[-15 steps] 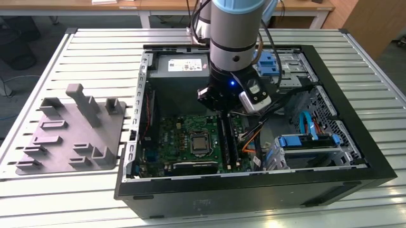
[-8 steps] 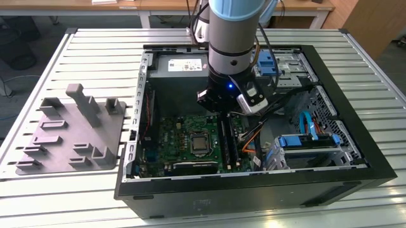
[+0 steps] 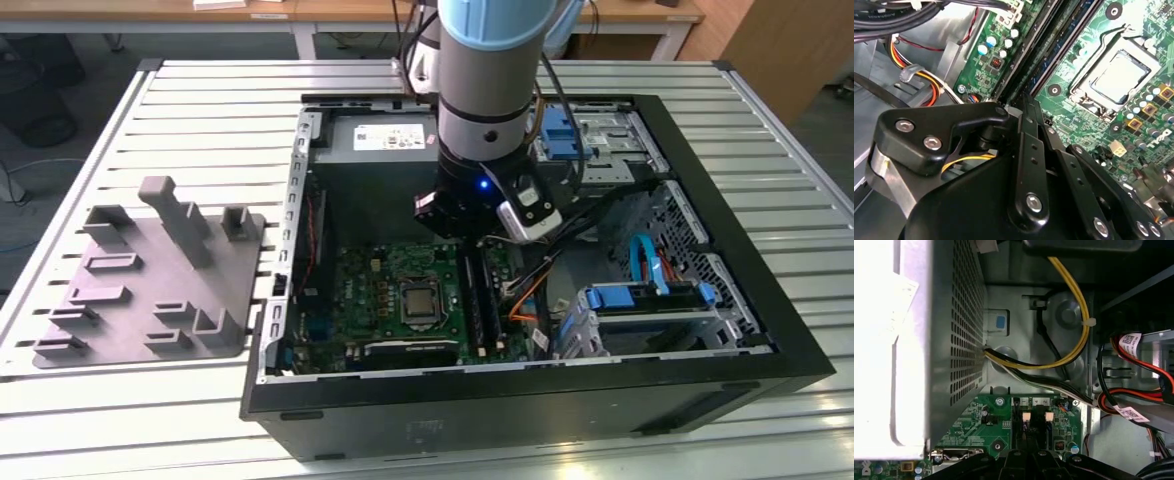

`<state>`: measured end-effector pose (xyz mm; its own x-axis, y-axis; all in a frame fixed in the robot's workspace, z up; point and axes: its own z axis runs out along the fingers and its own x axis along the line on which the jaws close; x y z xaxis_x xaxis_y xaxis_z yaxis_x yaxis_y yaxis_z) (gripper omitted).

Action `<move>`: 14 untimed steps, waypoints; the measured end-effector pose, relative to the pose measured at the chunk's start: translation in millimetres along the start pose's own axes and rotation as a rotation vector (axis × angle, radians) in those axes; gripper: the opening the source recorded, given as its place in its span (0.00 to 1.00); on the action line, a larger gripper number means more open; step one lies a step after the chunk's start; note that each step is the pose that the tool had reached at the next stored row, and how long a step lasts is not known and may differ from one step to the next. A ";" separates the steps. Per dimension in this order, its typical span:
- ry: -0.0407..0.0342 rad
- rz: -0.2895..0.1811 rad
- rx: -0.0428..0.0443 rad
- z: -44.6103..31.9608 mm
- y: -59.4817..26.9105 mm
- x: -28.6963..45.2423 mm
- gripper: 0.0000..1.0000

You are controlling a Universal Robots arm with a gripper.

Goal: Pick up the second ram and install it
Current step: 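Press down the second ram until it locks into place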

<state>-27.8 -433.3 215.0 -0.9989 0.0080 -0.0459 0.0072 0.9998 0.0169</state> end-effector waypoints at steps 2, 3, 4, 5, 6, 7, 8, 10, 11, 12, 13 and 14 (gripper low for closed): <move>-0.0026 0.000 -0.0030 -3.2 0.5 -0.3 0.10; -0.0030 0.000 -0.0020 -4.1 0.5 -0.3 0.10; -0.0027 0.000 0.0009 -5.1 0.0 -0.1 0.10; -0.0029 0.000 0.0024 -5.6 -0.7 0.1 0.10; -0.0033 0.000 0.0031 -6.3 -1.7 0.3 0.10; -0.0041 0.000 0.0033 -7.2 -2.9 0.4 0.10; -0.0046 0.000 0.0035 -7.8 -4.5 0.5 0.10; -0.0047 0.000 0.0047 -7.9 -8.8 0.6 0.10; -0.0046 0.000 0.0057 -8.0 -12.1 0.6 0.10; -0.0046 0.000 0.0063 -7.9 -15.8 0.7 0.10; -0.0047 0.000 0.0065 -7.9 -19.5 0.7 0.10; -0.0047 0.000 0.0068 -7.9 -23.5 0.7 0.10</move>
<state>-29.0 -456.9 222.4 -0.9987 0.0076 -0.0506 0.0071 0.9999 0.0100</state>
